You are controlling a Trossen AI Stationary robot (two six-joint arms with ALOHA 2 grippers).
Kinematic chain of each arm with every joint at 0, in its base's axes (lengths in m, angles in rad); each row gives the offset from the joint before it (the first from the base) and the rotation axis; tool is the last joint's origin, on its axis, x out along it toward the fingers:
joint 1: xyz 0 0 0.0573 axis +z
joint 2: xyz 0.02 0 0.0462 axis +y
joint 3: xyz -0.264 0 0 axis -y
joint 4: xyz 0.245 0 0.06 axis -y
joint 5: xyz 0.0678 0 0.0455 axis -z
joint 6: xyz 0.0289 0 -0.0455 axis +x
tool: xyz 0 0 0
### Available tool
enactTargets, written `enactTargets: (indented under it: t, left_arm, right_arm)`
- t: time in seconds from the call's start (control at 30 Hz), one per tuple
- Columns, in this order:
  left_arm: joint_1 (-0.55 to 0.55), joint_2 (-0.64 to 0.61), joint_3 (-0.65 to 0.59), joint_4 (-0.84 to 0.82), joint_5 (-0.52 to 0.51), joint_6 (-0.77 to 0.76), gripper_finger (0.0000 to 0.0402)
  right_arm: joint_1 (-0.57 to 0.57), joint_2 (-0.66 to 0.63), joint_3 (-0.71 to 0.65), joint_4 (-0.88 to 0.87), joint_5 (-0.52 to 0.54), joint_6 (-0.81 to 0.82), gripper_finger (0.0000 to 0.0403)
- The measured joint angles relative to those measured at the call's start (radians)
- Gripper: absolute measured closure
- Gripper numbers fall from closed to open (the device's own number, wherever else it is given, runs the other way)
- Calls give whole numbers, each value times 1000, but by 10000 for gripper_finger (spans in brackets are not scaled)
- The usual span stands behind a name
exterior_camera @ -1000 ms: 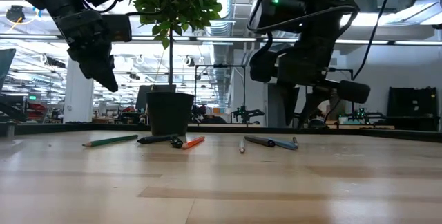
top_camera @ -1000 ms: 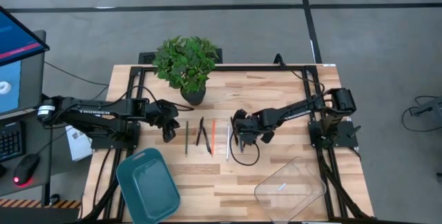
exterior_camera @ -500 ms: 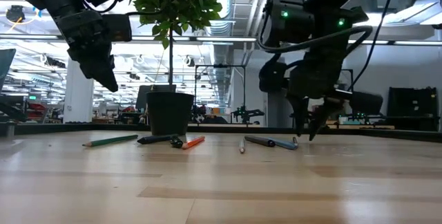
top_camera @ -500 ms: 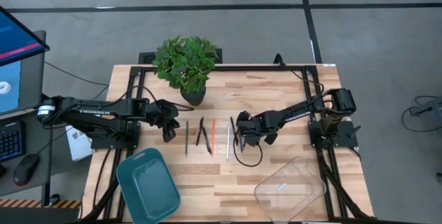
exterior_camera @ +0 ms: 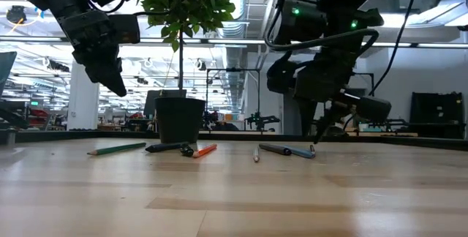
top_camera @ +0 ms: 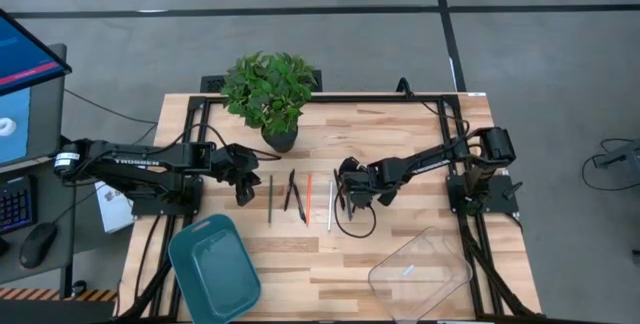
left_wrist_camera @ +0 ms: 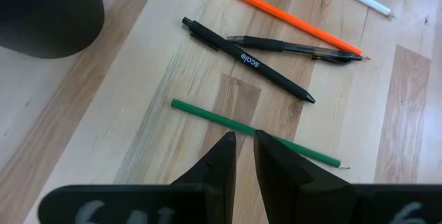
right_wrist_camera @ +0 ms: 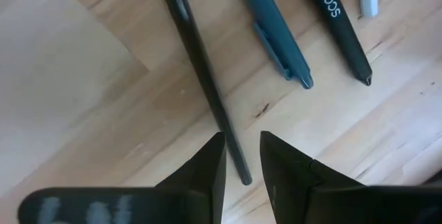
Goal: Sort pens & pencils
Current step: Put the black pencil into the transparent bin
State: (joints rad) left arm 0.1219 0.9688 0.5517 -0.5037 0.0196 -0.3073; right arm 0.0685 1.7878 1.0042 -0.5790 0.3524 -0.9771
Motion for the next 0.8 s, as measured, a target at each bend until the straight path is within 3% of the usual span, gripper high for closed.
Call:
enactTargets:
  t: [0.8]
  left_arm:
    - [0,0,0,0,0,5,358]
  right_arm:
    - [-27,0,0,-30,-67,-26,290]
